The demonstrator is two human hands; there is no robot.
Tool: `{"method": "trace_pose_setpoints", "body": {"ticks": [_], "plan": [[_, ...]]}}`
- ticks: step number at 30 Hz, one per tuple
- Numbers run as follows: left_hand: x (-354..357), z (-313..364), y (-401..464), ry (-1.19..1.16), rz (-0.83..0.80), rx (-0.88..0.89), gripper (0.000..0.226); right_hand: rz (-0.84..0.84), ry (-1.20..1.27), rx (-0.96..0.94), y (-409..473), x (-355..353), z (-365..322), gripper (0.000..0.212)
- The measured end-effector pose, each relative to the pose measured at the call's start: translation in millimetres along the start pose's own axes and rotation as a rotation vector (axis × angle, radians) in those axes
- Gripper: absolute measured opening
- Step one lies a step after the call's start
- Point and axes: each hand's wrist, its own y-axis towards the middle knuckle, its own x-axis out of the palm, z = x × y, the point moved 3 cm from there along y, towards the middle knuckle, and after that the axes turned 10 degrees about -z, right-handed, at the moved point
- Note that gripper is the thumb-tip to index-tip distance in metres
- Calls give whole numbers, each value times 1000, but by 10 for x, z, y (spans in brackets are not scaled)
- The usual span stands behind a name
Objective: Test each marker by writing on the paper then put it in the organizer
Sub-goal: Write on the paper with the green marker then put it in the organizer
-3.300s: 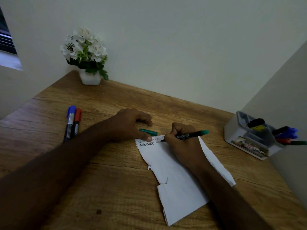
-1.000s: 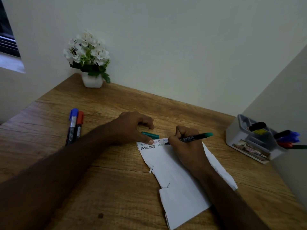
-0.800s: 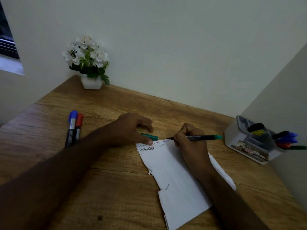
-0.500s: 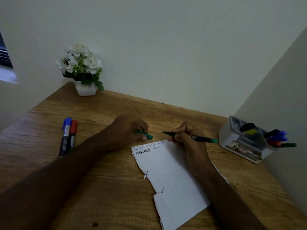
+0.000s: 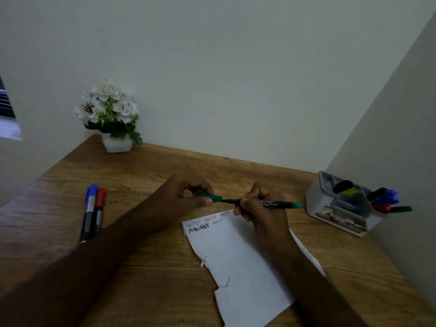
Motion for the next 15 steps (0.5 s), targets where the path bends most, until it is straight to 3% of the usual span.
{"method": "trace_pose_setpoints", "body": {"ticks": [8, 15], "plan": [[35, -5, 19, -47, -32, 27, 13, -66, 24, 36, -4, 17, 39, 13], [98, -36, 12, -159, -31, 21, 10, -92, -28, 55, 13, 32, 50, 26]]}}
